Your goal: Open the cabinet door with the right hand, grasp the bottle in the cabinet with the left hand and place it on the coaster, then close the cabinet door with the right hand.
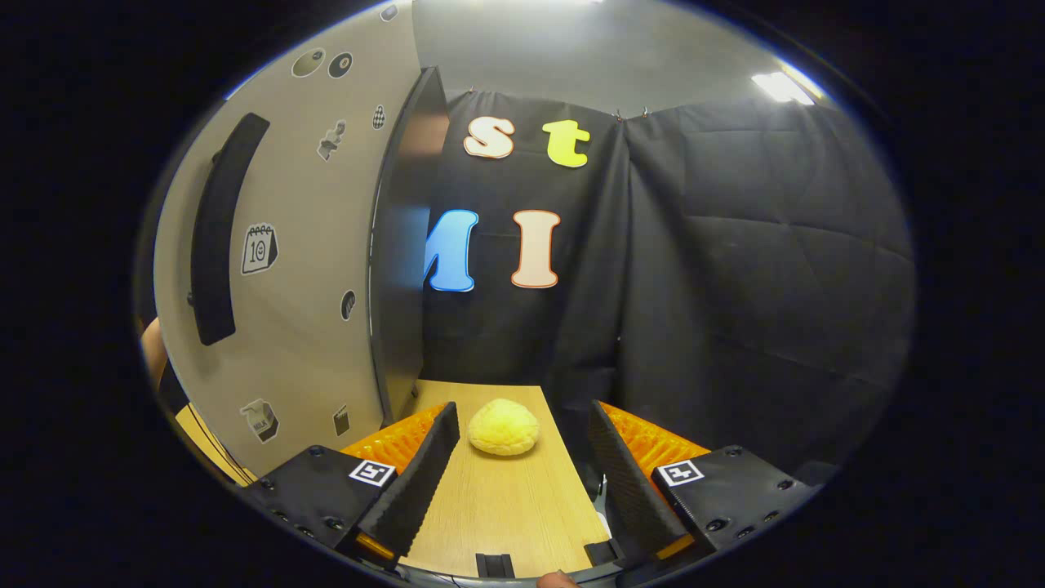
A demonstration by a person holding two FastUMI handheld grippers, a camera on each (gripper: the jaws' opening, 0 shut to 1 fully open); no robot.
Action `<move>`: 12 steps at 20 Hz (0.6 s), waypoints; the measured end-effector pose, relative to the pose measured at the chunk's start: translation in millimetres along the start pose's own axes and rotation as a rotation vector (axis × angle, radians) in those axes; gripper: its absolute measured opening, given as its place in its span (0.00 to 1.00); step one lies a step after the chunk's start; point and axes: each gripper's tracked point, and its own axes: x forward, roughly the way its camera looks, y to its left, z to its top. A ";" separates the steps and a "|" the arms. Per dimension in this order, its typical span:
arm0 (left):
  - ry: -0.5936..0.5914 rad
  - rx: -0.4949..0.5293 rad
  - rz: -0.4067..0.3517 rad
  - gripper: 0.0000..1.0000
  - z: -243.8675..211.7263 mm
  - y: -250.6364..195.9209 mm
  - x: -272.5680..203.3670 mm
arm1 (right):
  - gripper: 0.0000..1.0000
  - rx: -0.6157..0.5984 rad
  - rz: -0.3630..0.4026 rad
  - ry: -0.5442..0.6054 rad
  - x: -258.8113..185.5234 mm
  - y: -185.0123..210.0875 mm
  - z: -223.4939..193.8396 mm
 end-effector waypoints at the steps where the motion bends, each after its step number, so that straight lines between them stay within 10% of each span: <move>1: 0.004 -0.003 -0.008 0.80 -2.9 1.5 9.1 | 0.97 -0.001 -0.013 0.005 1.7 1.3 -1.2; 12: -0.011 0.030 -0.056 0.77 -13.1 15.9 97.8 | 0.98 0.008 -0.155 0.052 17.0 15.7 -11.4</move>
